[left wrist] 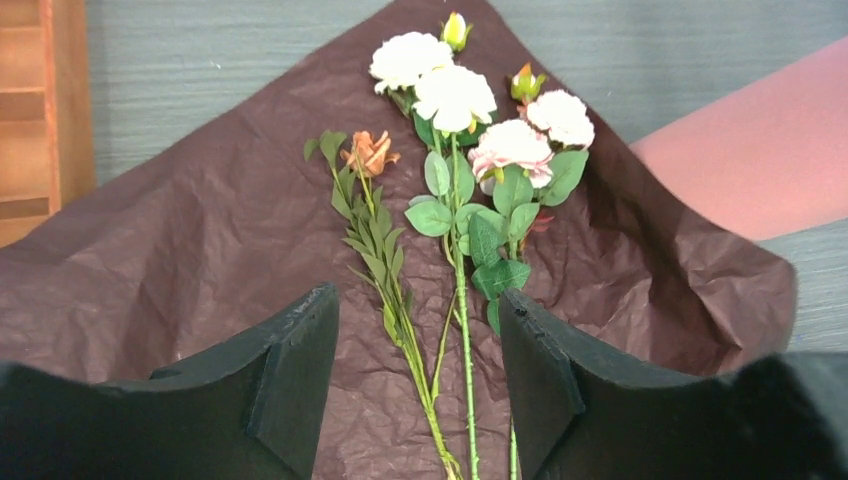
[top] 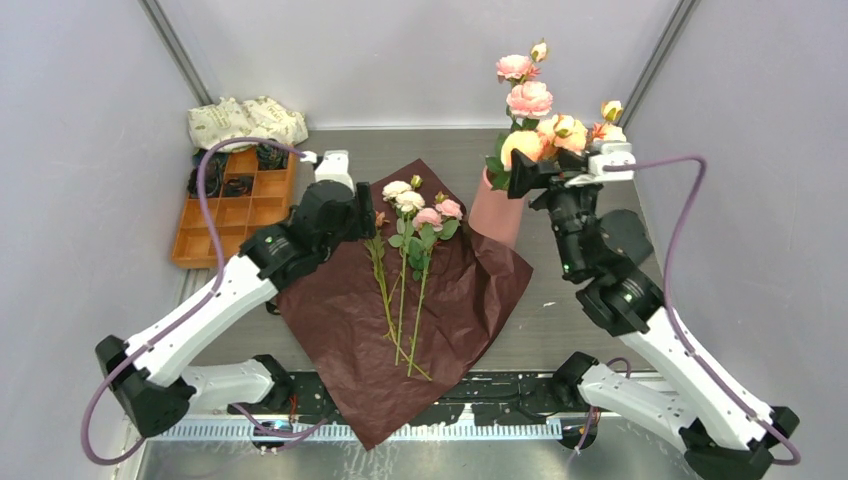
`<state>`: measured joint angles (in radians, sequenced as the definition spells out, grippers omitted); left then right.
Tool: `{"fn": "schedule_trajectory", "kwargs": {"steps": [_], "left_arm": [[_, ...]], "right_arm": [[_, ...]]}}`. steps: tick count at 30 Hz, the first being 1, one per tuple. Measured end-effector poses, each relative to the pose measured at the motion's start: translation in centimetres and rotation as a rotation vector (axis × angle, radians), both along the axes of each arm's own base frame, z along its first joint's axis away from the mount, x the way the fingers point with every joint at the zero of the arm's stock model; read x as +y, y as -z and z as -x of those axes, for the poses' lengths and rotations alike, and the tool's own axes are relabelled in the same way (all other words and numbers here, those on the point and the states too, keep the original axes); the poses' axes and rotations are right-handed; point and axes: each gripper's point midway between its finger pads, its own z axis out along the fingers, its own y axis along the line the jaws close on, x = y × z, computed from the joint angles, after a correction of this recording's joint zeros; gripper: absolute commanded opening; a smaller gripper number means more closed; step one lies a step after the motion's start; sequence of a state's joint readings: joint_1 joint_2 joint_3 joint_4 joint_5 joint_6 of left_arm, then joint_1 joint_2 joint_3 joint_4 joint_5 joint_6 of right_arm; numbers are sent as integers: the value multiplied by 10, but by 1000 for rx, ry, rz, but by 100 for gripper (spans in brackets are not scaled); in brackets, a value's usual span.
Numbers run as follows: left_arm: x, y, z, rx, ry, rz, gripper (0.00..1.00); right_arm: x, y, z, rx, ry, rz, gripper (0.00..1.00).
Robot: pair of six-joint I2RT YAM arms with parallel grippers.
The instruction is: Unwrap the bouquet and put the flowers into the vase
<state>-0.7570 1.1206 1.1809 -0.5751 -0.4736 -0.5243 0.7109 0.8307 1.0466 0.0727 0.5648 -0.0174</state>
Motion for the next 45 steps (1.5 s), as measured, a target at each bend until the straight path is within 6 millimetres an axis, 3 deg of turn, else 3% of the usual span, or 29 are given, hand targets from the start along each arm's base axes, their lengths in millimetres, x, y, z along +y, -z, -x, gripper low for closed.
{"fn": "schedule_trajectory", "kwargs": {"steps": [5, 11, 19, 25, 30, 36, 40, 45], "left_arm": [[-14, 30, -11, 96, 12, -35, 60], [-16, 57, -23, 194, 8, -16, 59], [-18, 102, -41, 332, -30, -36, 56], [-11, 153, -48, 484, -86, -69, 52], [0, 191, -49, 595, -137, -93, 41], [-2, 232, -47, 710, -150, -111, 40], [-9, 247, -51, 750, -149, -107, 41], [-12, 251, -51, 762, -149, -103, 41]], "right_arm": [[-11, -18, 28, -42, -65, -91, 91], [-21, -29, 42, -32, -78, -113, 94], [-17, -4, 41, 66, -86, -75, 96], [-29, -2, 58, 78, -102, -110, 96], [-42, -12, 79, 39, -126, -177, 94], [-38, -5, 83, 64, -159, -195, 93], [-30, 8, 81, 101, -180, -184, 93], [-23, 25, 78, 142, -197, -169, 93]]}}
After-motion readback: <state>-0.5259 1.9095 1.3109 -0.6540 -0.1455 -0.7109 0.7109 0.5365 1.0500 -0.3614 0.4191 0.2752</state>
